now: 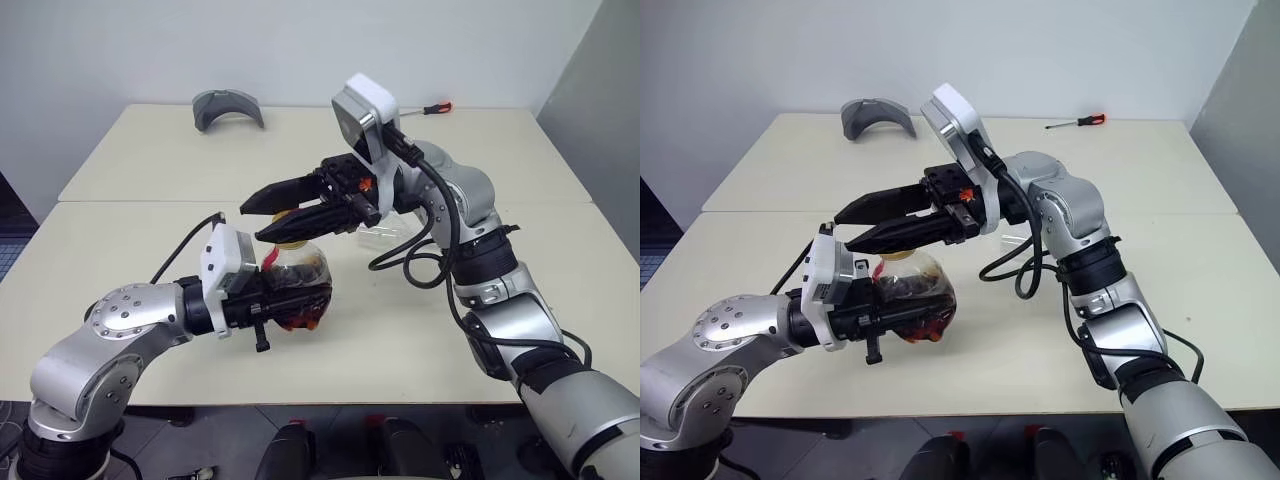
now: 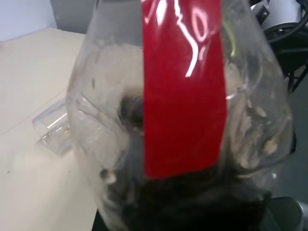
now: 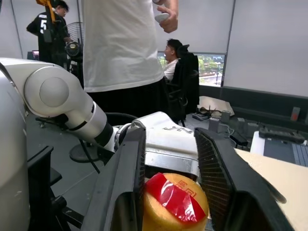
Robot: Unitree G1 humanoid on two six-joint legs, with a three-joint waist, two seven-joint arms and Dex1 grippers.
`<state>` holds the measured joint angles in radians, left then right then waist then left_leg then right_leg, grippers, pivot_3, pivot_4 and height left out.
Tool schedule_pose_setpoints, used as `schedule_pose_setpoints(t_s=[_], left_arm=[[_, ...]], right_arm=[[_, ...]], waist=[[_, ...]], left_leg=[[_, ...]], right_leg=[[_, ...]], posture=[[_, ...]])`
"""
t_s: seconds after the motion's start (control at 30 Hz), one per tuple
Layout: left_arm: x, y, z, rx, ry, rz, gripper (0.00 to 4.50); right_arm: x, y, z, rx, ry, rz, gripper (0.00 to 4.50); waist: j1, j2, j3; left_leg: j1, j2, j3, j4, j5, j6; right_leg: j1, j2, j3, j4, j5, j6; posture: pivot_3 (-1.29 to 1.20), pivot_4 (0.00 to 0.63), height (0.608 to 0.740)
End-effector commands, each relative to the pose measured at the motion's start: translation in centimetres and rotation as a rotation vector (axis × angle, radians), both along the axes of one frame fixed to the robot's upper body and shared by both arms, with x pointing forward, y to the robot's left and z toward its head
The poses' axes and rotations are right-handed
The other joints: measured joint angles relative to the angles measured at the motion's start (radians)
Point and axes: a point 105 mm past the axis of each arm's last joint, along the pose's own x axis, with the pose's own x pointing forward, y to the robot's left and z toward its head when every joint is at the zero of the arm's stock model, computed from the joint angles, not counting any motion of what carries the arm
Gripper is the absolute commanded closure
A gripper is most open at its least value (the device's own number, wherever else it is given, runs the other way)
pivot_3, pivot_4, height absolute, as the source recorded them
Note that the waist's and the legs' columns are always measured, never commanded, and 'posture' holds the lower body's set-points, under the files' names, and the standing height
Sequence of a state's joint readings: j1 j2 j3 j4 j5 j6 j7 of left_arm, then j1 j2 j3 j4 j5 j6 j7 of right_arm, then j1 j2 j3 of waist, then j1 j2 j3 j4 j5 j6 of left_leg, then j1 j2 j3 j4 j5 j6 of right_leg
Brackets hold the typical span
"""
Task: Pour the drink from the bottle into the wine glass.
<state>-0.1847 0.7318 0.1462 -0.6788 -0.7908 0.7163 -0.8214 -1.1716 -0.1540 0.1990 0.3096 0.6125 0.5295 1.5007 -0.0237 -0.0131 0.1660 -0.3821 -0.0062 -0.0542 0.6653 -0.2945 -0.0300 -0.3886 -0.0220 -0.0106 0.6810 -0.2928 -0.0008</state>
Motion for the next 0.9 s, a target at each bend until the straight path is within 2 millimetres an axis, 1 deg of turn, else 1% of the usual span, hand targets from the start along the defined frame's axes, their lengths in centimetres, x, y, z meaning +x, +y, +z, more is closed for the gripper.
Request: schedule_pose_setpoints(t_s=[0.03,0.1,0.17,0.2,0.23,0.33,0.43,0.57,0.63,0.67,0.77,0.9], left_arm=[[-0.9,-1.0,2.3,-0.035,-0.121,-0.037,3.63],[-0.2,-0.3,1.2,-0.028,-0.094,0.024,3.64],[0.6,1.0,0.0,-0.021,-0.072,0.112,3.64],[0.9,1.5,-0.5,-0.012,-0.071,0.144,3.64],[1.3,2.0,-0.8,-0.015,-0.073,0.181,3.64],[2.2,2.7,-1.2,-0.02,-0.084,0.238,3.64],[3.6,3.1,-1.2,-0.033,-0.109,0.285,3.64],[5.1,3.1,-1.2,-0.047,-0.133,0.314,3.64],[5.7,2.8,-0.9,-0.06,-0.142,0.31,3.64],[6.0,2.6,-0.8,-0.063,-0.148,0.306,3.64],[7.2,2.1,-0.7,-0.064,-0.163,0.283,3.64],[8.0,1.9,-0.6,-0.046,-0.193,0.259,3.64]], right_arm=[[1.2,-0.6,-0.1,-0.018,-0.029,-0.057,1.59],[2.1,-1.5,-0.5,-0.023,-0.031,-0.127,0.85],[2.9,-2.9,-0.9,-0.027,-0.007,-0.204,0.14],[3.0,-3.6,-1.0,-0.026,0.006,-0.24,0.0],[3.1,-4.2,-1.0,-0.021,0.021,-0.277,0.0],[3.3,-5.0,-1.1,0.005,0.04,-0.38,0.0],[4.1,-5.1,-1.1,0.074,0.055,-0.569,0.0],[3.6,-5.0,-1.5,0.111,0.105,-0.678,0.0],[4.5,-4.5,-1.9,0.106,0.113,-0.778,0.0],[4.6,-4.2,-2.0,0.105,0.112,-0.793,0.0],[4.5,-2.8,-1.0,0.132,0.112,-0.778,0.0],[4.5,-1.5,-0.4,0.147,0.104,-0.779,0.0]], waist=[[0.0,0.0,0.0],[-0.003,0.0,0.0],[-0.003,0.0,0.0],[-0.003,0.0,0.0],[-0.002,0.0,0.0],[-0.001,0.001,0.002],[-0.003,0.001,0.002],[-0.003,0.001,0.002],[-0.003,0.001,0.002],[-0.003,0.0,0.002],[-0.003,0.0,0.002],[-0.007,0.001,0.002]], left_leg=[[0.0,0.0,0.0,0.0,0.0,0.0],[0.0,0.0,0.0,0.0,0.0,0.0],[0.0,0.0,0.001,-0.001,0.0,0.0],[0.0,0.0,0.001,-0.001,0.0,0.0],[-0.001,0.0,0.001,-0.001,0.0,0.0],[-0.002,0.0,0.001,-0.001,0.0,0.0],[-0.001,0.001,0.001,-0.001,0.0,0.0],[-0.001,0.001,0.001,-0.001,0.0,0.0],[-0.001,0.0,0.001,-0.001,0.0,0.0],[-0.001,0.0,0.002,0.0,0.0,0.0],[-0.001,0.0,0.001,0.0,0.0,-0.001],[-0.001,0.0,0.002,-0.001,0.001,-0.001]], right_leg=[[0.0,0.0,0.0,0.0,0.0,0.0],[0.0,0.0,0.0,0.0,0.0,0.0],[0.0,0.0,0.001,0.0,0.0,0.0],[0.0,0.0,0.001,-0.001,0.0,0.0],[0.0,0.0,0.001,-0.001,0.0,0.0],[-0.001,0.0,0.001,0.0,0.0,0.0],[-0.001,0.0,0.001,0.001,0.0,0.0],[-0.001,0.0,0.0,0.001,0.0,0.0],[-0.001,0.0,0.001,0.0,0.0,0.0],[-0.001,0.0,0.001,0.0,0.0,0.0],[-0.001,0.0,0.001,0.001,0.0,0.0],[-0.001,0.0,0.001,0.001,0.0,0.0]], posture=[[0.0,0.15,0.74],[0.0,0.15,0.74],[0.0,0.15,0.74],[0.0,0.15,0.74],[0.0,0.15,0.74],[0.0,0.15,0.74],[0.0,0.15,0.74],[0.0,0.15,0.74],[0.0,0.15,0.74],[0.0,0.15,0.74],[0.0,0.15,0.74],[0.0,0.15,0.74]])
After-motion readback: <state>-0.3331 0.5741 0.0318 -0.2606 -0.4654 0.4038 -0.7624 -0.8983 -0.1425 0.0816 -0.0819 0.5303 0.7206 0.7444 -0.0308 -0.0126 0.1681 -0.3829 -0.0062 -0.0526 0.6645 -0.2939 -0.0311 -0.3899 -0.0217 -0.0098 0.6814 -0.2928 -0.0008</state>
